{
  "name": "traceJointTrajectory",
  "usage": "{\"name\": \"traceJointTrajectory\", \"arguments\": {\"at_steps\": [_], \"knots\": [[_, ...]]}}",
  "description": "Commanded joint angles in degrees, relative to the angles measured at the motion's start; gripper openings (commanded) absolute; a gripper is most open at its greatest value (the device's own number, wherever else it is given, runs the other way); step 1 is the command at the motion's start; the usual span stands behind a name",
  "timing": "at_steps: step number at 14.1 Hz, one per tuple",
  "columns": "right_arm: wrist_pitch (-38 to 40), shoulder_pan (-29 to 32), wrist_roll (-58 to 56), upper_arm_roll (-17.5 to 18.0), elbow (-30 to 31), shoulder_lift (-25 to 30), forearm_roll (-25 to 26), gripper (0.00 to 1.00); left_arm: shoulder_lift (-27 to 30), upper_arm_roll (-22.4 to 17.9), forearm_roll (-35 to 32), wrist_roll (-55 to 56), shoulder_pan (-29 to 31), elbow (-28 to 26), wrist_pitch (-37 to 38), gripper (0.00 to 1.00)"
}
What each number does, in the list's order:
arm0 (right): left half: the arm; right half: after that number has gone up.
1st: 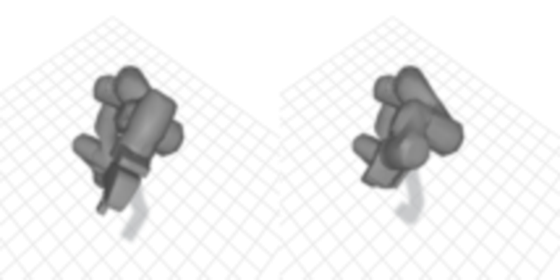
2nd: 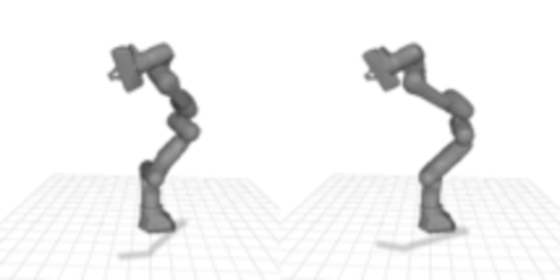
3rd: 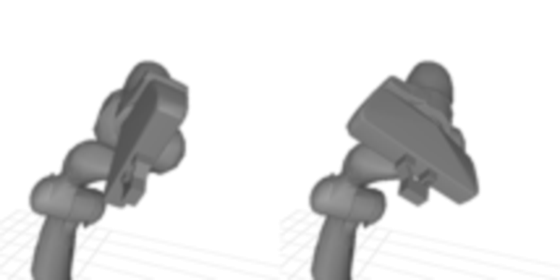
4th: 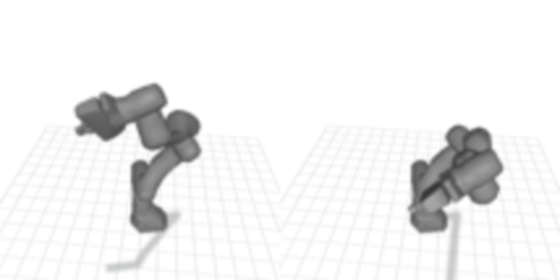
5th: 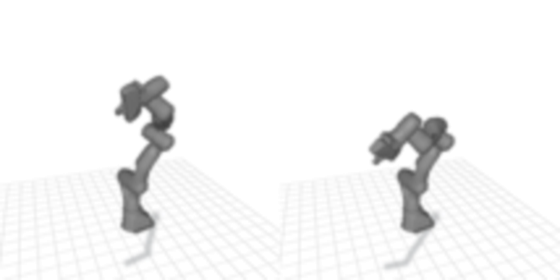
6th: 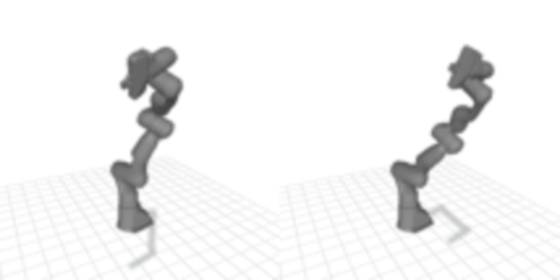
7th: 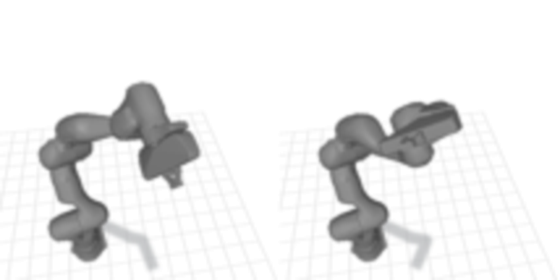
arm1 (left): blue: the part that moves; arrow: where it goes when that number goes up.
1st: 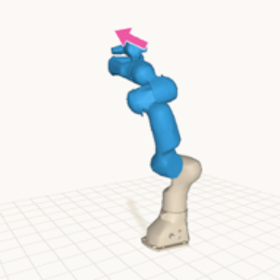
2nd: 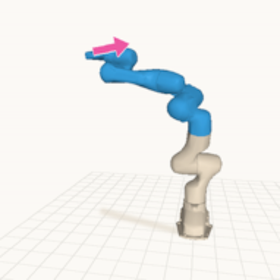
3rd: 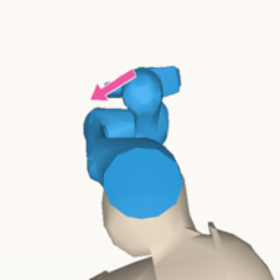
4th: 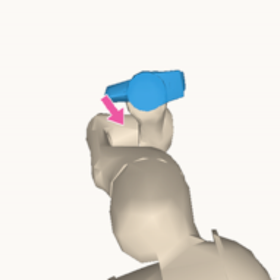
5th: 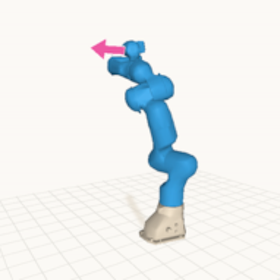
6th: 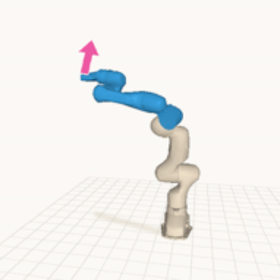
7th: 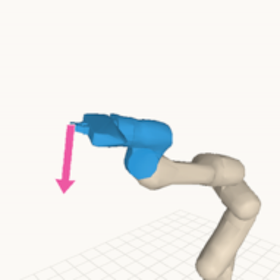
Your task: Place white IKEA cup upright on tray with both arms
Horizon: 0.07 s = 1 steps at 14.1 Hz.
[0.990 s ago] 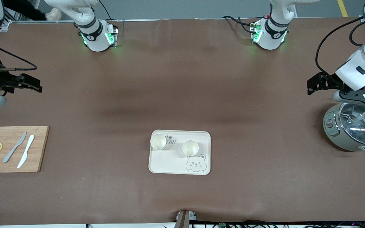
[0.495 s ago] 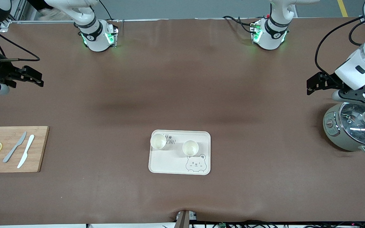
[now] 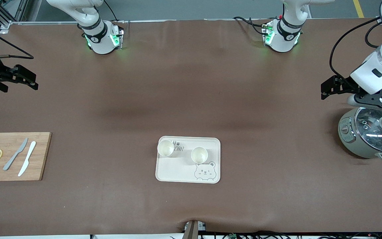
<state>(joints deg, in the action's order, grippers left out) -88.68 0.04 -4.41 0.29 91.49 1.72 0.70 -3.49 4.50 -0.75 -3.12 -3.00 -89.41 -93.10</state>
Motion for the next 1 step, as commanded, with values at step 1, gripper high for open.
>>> {"name": "traceJointTrajectory", "arguments": {"at_steps": [1], "knots": [[1.0,-0.3,-0.9,-0.5,-1.9,-0.1,-0.4,1.00,-0.6,0.3,-0.3,1.0,0.0,1.3,1.3,1.00]]}}
